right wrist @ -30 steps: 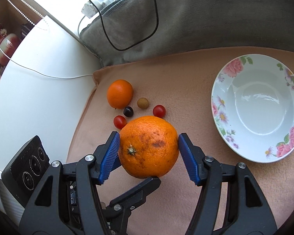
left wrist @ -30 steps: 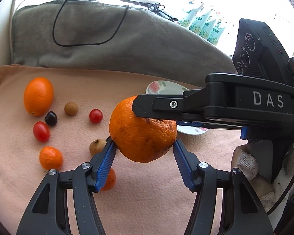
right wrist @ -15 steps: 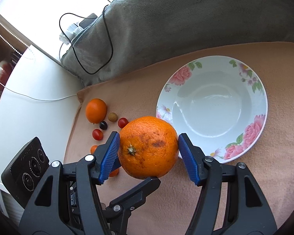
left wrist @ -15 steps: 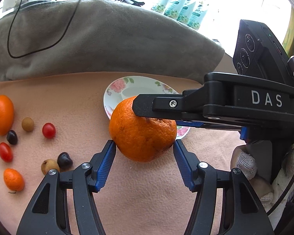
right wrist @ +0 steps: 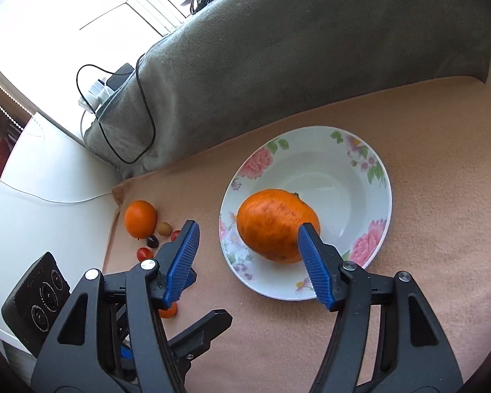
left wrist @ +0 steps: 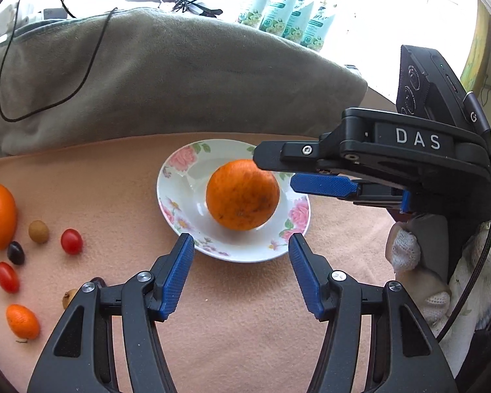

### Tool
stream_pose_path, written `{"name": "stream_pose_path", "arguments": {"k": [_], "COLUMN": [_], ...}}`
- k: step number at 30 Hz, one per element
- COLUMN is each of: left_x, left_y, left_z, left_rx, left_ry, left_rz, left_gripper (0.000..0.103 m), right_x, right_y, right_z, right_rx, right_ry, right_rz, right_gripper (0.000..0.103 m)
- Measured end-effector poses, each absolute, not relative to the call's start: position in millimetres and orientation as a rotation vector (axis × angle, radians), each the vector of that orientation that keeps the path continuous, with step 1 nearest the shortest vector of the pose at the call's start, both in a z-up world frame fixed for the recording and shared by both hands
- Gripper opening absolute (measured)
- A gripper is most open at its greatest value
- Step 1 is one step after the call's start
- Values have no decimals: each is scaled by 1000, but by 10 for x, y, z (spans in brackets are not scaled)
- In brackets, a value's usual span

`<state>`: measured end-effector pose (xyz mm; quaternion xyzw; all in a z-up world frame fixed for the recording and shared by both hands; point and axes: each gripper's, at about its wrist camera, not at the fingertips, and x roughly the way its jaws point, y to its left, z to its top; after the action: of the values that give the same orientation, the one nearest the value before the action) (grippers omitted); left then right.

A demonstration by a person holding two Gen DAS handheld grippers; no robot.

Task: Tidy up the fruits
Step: 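Carry the mandarin with the right gripper onto the white plate and release, then move the right gripper back toward the dark plum among the fruits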

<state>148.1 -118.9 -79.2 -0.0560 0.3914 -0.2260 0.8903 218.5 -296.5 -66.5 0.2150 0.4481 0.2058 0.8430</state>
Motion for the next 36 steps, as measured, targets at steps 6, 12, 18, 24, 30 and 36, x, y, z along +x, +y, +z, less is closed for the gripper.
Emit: {"name": "stream_pose_path", "arguments": {"k": [6,12,18,24,30,36], "left_x": [1403,1342,1258,1136,952,780], "left_y": [-1067,-968,-823,-576,-194,219], "left_z": [-820,-816,-794,-838,-826,-860], "left_rx": [-129,-132,-142,-155,-196,-211], "left_ry": [816,817,805,791,746,741], "left_rz": [-451,-434,-408,-371,-325,-231], "left_gripper": [60,60,60,60,60,60], "right_x": [2113,1985,1850,1703,1577,1513], "right_y": [-3039,-3058,-3057,-2982,-2838,-2645], "right_z": [-555,-559,-566,-571,-560,-567], "right_rx": [421,401,365,290,241,217], "right_ry": [898,875,847,806,764,761], "right_rz": [409,394,366,344,360,413], "right_gripper": [72,75,76,76,76,76]}}
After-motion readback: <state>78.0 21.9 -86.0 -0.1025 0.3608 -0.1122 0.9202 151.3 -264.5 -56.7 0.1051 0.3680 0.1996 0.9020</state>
